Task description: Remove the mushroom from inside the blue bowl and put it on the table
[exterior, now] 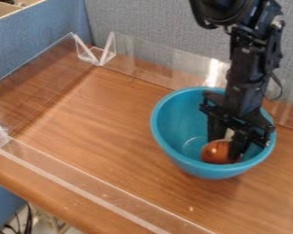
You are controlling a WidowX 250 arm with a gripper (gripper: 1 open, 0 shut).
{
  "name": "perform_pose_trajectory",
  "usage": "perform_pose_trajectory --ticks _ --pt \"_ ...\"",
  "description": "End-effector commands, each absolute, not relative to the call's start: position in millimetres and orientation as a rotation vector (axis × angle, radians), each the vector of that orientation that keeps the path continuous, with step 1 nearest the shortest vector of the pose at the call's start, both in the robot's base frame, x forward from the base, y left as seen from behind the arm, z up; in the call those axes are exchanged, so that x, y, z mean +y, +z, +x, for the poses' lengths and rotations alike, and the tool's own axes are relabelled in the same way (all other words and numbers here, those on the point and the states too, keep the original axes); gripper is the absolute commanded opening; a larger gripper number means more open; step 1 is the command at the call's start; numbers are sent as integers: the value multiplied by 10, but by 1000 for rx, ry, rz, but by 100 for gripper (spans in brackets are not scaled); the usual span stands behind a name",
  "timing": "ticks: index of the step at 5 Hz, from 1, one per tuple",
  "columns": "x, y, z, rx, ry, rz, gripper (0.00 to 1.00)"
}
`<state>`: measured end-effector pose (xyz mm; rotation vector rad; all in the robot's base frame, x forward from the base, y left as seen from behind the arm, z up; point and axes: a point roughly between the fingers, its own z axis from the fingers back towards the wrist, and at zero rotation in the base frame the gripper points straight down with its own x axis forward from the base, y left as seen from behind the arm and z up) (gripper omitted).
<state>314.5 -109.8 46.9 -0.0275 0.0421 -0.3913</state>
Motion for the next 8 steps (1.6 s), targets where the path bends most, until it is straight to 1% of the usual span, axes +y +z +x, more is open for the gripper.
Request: perform_pose_trajectory --ticks 1,3,5,7,8 --pt "-1049 580 3093 -5 -447 -32 0" --pt "-975 642 3060 -23 -400 -36 0" --pt "-1167 714 2983 -41 -303 -37 0" --pt "-1241 802 2935 -63 -226 -38 0" --pt "-1254 870 2959 -74 -176 -35 0"
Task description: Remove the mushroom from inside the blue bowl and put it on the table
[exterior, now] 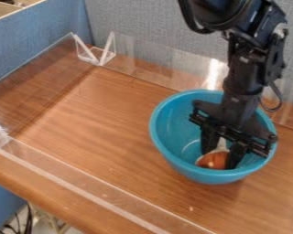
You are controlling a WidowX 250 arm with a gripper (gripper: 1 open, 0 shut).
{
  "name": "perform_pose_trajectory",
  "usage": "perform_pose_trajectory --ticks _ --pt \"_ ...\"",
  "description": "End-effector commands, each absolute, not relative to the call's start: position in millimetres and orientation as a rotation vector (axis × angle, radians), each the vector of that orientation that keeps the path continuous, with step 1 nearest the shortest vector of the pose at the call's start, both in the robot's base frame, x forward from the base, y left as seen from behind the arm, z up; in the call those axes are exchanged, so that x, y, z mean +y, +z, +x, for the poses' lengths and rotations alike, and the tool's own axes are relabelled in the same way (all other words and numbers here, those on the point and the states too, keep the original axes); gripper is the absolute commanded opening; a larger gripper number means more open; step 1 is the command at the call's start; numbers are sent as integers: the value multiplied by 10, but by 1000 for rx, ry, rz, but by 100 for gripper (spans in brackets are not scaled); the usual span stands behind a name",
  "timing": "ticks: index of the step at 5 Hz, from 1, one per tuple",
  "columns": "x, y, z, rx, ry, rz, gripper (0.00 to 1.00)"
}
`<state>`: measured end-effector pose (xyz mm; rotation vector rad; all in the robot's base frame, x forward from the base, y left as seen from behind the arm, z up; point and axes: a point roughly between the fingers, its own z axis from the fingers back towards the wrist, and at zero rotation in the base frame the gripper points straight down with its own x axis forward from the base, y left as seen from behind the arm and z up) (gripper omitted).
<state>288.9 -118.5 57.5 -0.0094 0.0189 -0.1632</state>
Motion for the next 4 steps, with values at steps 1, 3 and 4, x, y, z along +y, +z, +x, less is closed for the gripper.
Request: perform_pose_trajectory --ticks 1,3,4 --pt "-1265 936 2981 -85 -126 -34 0" --pt "-1319 1059 2982 -115 -77 -32 0" --pt "-1389 1127 2958 -132 -63 -31 0"
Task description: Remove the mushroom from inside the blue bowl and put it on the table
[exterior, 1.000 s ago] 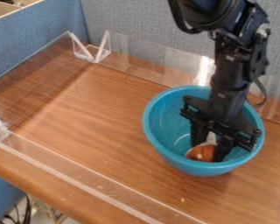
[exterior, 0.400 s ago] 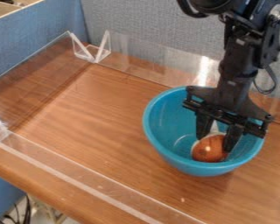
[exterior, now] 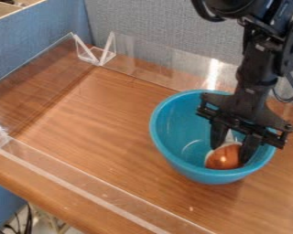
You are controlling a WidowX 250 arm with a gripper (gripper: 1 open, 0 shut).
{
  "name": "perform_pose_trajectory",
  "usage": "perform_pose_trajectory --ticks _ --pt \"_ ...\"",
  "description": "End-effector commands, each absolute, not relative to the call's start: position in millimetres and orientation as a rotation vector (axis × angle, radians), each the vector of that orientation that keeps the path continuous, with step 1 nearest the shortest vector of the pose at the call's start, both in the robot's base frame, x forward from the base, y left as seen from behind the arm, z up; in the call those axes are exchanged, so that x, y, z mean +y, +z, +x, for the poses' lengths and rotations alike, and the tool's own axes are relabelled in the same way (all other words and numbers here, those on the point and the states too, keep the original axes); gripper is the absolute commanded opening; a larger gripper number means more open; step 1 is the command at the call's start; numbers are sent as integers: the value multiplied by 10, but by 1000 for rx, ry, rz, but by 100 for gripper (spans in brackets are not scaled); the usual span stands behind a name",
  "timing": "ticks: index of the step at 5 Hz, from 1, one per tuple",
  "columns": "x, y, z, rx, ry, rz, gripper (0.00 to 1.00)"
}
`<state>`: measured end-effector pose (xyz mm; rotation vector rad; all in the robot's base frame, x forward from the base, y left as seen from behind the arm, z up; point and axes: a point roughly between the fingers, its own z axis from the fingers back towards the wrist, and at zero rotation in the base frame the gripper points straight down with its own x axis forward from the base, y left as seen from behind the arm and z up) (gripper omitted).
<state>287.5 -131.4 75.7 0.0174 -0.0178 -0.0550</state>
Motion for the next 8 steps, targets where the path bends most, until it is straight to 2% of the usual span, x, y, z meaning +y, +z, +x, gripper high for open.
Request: perform_pose_trajectory --ticks 1,2,3,4,5,6,8 --pt "-1458 1201 2932 -152 -50 -29 0" --pt "-1230 1526 2900 -202 -46 -23 0" --pt "-727 1894 2958 -274 36 -8 0" --pt "-226 1880 2913 -307 173 16 0" --pt "271 1820 2824 -282 245 43 0" --pt "669 1556 2852 -229 278 75 0" --pt "809 977 2925 -119 250 127 0"
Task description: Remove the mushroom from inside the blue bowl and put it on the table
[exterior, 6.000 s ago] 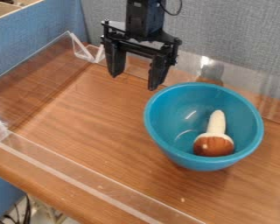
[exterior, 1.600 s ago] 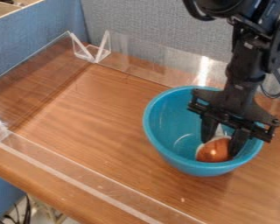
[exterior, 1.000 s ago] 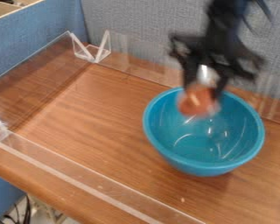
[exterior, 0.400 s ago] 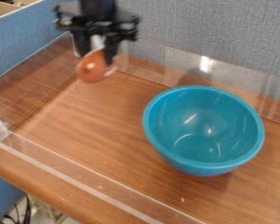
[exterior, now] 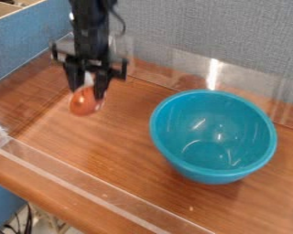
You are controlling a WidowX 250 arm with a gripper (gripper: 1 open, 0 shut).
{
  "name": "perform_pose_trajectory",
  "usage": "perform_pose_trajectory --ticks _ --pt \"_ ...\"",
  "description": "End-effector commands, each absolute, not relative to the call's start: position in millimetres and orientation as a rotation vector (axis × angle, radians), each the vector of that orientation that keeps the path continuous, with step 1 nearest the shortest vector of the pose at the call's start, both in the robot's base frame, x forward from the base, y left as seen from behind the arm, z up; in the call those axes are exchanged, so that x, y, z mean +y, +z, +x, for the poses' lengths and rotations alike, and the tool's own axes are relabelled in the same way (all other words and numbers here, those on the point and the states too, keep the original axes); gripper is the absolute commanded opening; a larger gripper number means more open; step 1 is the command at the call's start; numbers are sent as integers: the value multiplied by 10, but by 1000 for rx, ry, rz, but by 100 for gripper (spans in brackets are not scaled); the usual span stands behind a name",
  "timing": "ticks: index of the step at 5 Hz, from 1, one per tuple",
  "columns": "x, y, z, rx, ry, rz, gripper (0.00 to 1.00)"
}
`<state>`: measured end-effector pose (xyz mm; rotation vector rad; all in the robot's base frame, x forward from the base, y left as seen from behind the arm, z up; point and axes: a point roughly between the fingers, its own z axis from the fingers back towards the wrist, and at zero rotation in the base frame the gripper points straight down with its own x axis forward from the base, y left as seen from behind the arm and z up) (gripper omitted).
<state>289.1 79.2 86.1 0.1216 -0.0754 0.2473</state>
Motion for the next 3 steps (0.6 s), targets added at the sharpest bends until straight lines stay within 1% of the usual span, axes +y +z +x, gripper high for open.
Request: perform_pose_trajectory --ticks 1,2,3 --pt "841 816 3000 -83 247 137 0" --pt "868 736 3082 -66 247 136 0" --pt "812 677 3070 -57 204 132 0"
